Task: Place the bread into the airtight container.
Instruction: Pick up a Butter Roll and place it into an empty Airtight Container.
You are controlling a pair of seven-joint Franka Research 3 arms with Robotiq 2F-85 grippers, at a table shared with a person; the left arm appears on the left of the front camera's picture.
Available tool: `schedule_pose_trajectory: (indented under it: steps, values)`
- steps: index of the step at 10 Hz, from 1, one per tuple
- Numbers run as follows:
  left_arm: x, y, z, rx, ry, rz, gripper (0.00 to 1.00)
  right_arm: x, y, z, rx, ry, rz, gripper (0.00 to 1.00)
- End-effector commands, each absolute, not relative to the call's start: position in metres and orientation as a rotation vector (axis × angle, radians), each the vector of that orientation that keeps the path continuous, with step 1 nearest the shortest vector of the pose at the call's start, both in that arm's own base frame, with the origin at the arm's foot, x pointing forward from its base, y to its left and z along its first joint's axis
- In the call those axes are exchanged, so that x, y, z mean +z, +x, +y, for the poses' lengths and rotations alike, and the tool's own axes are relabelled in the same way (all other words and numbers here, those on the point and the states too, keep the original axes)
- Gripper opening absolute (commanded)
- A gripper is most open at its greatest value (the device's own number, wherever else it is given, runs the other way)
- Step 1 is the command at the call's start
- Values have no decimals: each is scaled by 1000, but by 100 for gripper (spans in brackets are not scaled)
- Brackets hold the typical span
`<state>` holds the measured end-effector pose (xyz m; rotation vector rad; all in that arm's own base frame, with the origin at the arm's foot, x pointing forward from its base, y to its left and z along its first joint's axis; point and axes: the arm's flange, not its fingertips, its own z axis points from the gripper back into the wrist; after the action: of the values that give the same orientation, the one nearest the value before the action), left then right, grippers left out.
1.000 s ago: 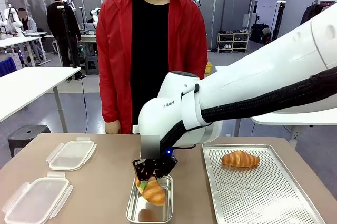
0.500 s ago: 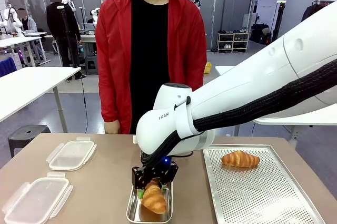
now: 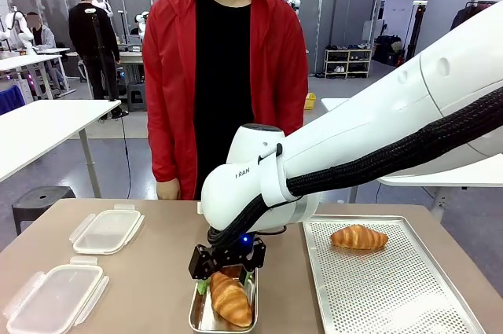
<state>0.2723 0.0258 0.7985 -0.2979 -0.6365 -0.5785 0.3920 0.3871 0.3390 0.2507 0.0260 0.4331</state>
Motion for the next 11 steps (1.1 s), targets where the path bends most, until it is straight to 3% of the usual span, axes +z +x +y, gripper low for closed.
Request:
schedule_pose_trajectory:
  steps: [1, 11]
  values:
    - [800, 272, 26, -599, -299, -646, 100, 340, 392, 388, 435, 250, 24, 100]
    - [800, 272, 26, -599, -299, -646, 100, 340, 392, 388, 435, 250, 24, 100]
